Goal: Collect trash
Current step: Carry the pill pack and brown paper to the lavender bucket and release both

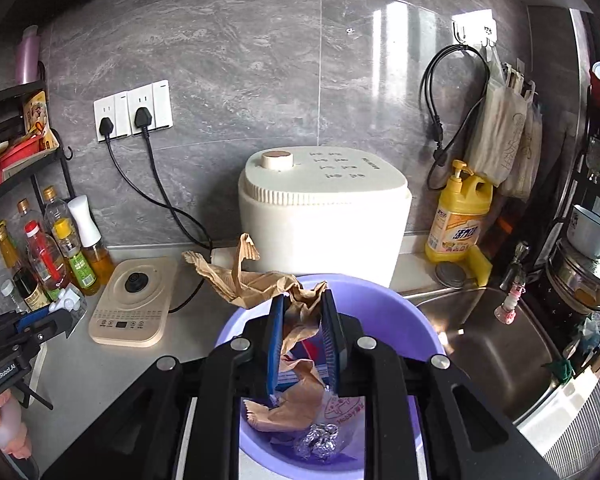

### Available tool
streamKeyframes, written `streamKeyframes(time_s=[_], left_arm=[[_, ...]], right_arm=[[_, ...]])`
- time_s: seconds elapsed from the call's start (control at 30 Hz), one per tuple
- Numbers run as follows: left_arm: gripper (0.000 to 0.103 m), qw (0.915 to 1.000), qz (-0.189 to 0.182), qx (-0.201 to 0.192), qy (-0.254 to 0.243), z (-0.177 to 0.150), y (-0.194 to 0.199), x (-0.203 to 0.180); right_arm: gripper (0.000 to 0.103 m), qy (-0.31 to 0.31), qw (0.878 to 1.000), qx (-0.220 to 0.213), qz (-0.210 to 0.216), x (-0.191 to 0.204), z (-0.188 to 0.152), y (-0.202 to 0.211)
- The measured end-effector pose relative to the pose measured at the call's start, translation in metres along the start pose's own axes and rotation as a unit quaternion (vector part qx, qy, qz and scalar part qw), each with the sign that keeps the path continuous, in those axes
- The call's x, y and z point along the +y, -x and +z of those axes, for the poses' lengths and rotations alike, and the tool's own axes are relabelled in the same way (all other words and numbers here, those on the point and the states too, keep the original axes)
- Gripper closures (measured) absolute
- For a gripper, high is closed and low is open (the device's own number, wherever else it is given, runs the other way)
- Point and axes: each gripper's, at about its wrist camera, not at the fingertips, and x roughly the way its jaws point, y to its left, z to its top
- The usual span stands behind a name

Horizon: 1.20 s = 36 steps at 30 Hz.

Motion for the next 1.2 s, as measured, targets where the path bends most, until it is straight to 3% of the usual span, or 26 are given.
streamKeyframes(time_s=[0.1,0.23,0.5,0.83,1.07,1.13,1.17,1.2], left_arm=[[0.08,0.9999,-0.013,-0.002,-0.008,0.005,-0.003,-0.013],[0.08,0.9994,-0.029,-0.002,-0.021,0.009,-0.006,-0.031],[0.08,0.9968,-0.066,0.005,-0.045,0.015,-0.019,-0.072],[0.08,0.9882,-0.123,0.012,-0.091,0.024,-0.04,-0.131],[0.078,0.9823,-0.158,0.035,-0.094,0.025,-0.062,-0.156],[0.064,0.9817,-0.158,0.047,-0.096,0.024,-0.067,-0.161],[0.049,0.9818,-0.159,0.048,-0.093,0.024,-0.068,-0.161],[0.045,0.9822,-0.159,0.045,-0.089,0.023,-0.067,-0.159]], right_arm=[[0.055,-0.007,1.0,0.002,-0.009,-0.016,-0.001,-0.002],[0.049,-0.014,1.0,-0.003,-0.006,-0.026,-0.01,0.009],[0.049,-0.021,1.0,-0.007,0.016,-0.038,-0.037,0.043],[0.049,-0.064,0.998,-0.01,-0.018,-0.074,-0.057,0.075],[0.049,-0.088,0.995,-0.005,-0.04,-0.094,-0.067,0.085],[0.049,-0.095,0.995,-0.004,-0.043,-0.097,-0.07,0.085],[0.049,-0.098,0.994,-0.002,-0.042,-0.099,-0.071,0.085],[0.049,-0.099,0.994,-0.001,-0.041,-0.099,-0.071,0.084]])
